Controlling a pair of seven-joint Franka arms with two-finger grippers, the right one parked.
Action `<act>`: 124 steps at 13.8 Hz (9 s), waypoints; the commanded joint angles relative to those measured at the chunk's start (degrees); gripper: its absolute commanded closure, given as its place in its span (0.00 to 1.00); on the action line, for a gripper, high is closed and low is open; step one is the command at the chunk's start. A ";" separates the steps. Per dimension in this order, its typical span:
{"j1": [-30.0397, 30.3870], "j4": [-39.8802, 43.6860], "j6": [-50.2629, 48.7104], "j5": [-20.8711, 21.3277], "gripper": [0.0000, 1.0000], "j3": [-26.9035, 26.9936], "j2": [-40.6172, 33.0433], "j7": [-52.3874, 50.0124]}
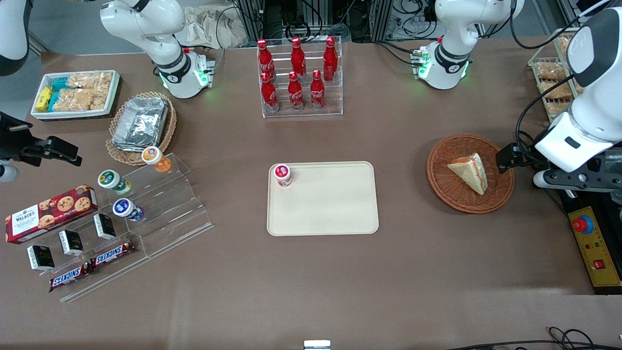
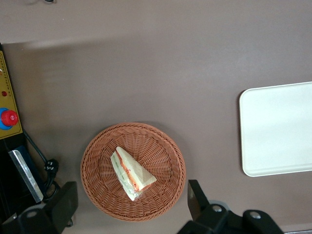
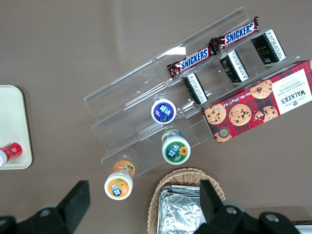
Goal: Place sandwich from basket to tray
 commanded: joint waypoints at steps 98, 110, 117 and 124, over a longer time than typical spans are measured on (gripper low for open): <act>-6.81 -6.37 28.06 16.60 0.62 -24.56 32.62 -43.34; -7.86 0.19 18.62 16.60 0.00 -24.47 31.58 -42.38; -2.52 6.46 3.03 15.64 0.00 -24.38 21.13 -31.57; 8.29 6.29 -0.75 12.65 0.00 -24.56 14.17 -17.61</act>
